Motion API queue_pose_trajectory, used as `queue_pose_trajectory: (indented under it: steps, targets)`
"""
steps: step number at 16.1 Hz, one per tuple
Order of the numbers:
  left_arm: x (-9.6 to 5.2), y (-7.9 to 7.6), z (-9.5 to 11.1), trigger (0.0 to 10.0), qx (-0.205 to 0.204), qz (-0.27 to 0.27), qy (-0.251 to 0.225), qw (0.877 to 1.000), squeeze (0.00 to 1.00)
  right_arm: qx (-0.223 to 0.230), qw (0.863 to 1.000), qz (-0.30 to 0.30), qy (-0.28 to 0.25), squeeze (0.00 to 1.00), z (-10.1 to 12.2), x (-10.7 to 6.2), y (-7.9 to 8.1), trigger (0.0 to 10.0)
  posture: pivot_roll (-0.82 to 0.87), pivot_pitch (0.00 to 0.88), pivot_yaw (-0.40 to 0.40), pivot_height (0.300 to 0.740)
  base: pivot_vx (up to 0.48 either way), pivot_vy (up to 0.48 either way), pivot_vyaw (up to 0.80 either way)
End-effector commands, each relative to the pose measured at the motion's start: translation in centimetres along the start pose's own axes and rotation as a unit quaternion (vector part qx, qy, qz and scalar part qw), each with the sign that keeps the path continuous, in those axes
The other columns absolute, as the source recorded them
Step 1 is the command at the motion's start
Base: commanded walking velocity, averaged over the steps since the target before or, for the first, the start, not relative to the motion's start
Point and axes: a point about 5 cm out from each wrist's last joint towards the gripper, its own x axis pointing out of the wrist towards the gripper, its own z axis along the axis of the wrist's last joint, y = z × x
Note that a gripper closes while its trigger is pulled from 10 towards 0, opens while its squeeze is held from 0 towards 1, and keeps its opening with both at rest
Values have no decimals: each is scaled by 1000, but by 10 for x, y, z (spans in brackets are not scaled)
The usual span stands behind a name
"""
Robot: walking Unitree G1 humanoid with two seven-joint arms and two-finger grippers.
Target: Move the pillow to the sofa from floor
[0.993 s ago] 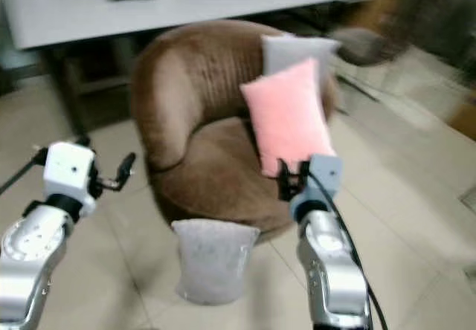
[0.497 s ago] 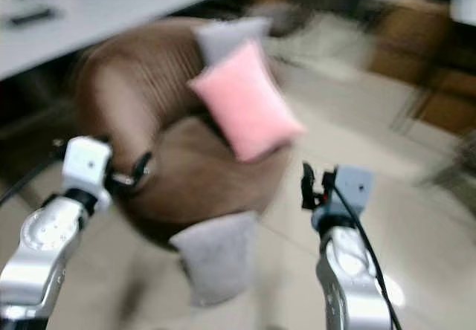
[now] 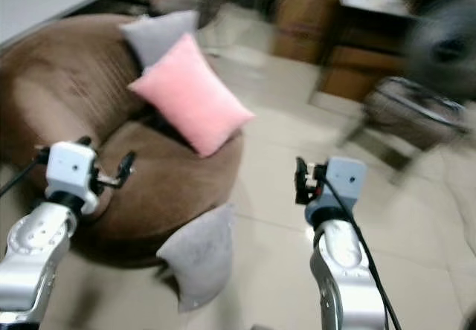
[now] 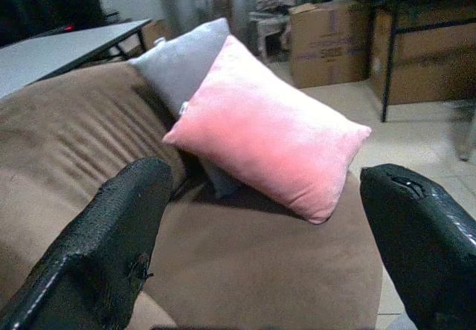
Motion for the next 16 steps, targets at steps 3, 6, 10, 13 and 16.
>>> queue_pose_trajectory:
  steps: [3,6,10,13,16]
  targets:
    - [3,-11,5,10000,-3,-19,-12,1000,0,-21,999,-25,37,0,-12,-3,-8,10000,59,0,-48,740,0,474,-800]
    - [7,-12,9,10000,-4,-21,-19,1000,0,-17,999,-27,42,0,-15,0,-6,10000,65,0,-50,740,0,470,-800]
    - [11,-24,17,10000,18,-42,-44,998,0,-32,998,-27,50,0,-22,10,-4,10000,88,0,-52,740,0,-240,-800]
    - [9,-17,13,10000,-6,-17,-34,999,0,-23,999,15,31,0,-13,18,8,10000,90,0,-52,740,0,0,0]
    - [5,-10,7,10000,9,0,-19,1000,0,-82,996,31,-2,0,-7,23,12,10000,88,0,-52,740,0,0,0]
